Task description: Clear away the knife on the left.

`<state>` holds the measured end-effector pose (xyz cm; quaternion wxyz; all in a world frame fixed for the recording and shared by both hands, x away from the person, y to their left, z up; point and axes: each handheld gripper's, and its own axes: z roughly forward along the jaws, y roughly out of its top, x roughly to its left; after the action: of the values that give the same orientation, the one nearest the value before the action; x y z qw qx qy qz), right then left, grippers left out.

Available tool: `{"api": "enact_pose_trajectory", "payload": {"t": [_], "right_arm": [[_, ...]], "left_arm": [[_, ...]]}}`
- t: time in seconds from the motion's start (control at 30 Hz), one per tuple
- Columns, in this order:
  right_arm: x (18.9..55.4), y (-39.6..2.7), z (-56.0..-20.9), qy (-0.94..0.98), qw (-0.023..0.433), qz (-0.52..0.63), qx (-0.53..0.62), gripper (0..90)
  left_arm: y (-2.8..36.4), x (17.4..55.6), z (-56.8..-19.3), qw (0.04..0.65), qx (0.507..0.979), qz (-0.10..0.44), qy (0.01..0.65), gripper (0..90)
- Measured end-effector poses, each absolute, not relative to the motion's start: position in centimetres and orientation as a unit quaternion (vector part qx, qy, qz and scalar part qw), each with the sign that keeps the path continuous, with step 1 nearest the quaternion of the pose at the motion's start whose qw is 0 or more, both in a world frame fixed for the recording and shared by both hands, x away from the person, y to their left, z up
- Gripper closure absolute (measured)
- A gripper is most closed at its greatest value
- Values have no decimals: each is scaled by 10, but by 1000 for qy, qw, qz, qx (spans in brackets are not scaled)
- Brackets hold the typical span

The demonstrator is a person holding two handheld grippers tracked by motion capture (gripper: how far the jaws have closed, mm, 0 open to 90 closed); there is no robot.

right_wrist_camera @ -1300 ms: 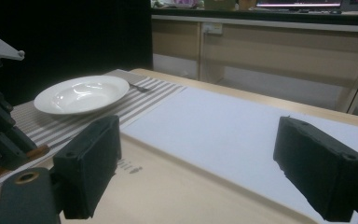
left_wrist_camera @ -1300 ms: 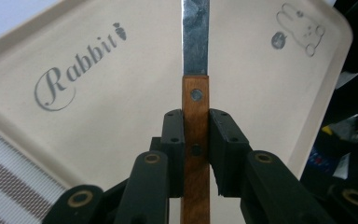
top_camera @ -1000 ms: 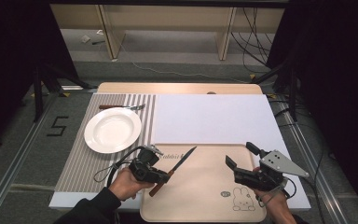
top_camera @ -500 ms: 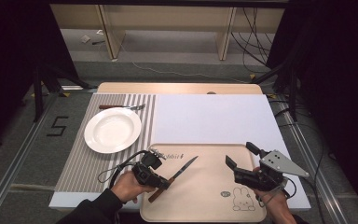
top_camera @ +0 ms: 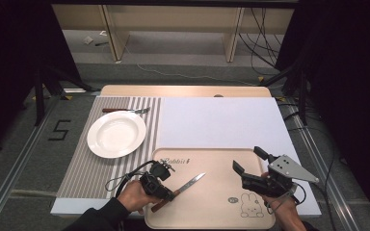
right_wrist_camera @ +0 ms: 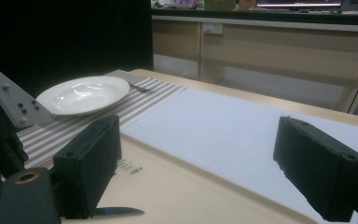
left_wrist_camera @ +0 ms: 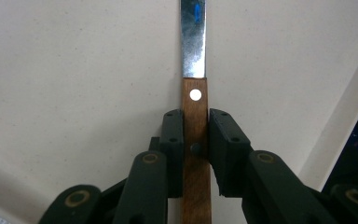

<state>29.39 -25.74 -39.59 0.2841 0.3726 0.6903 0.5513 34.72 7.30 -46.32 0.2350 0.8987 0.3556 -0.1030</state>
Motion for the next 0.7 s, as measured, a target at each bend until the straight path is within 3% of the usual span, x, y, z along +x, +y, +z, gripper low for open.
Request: {"api": "enact_pose_trajectory", "payload": {"t": [0.03,0.07,0.13,0.27,0.3,0.43,0.47,0.5,0.53,0.57,0.6,0.63,0.7], "right_arm": [[294,-258,-396,690,285,552,372,161],[294,-258,-396,689,285,552,372,160],[294,-258,-396,689,285,552,372,160],[294,-257,-396,691,284,552,371,161],[294,-257,-396,691,284,552,371,162],[294,-257,-396,691,285,552,370,163],[294,-257,-396,690,285,553,370,164],[294,-257,-396,690,285,553,370,164],[294,-257,-396,690,285,553,370,164],[294,-257,-396,690,285,553,370,164],[294,-257,-396,690,284,552,371,164],[294,-257,-396,690,284,552,371,164],[294,-258,-396,689,283,554,372,164]], "left_arm": [[73,347,-463,238,898,-105,353,604],[73,347,-461,241,899,-108,348,548],[73,346,-456,256,900,-103,338,501],[74,343,-441,324,885,-88,322,275],[74,343,-439,340,878,-88,324,260],[73,343,-435,361,870,-91,324,266],[72,342,-436,361,871,-89,321,349],[71,342,-436,361,872,-93,318,349],[69,342,-437,360,872,-99,316,442],[68,342,-438,359,870,-109,320,442],[66,343,-439,359,869,-119,320,559],[65,344,-440,357,871,-124,315,559],[61,345,-443,338,879,-126,311,648]]}}
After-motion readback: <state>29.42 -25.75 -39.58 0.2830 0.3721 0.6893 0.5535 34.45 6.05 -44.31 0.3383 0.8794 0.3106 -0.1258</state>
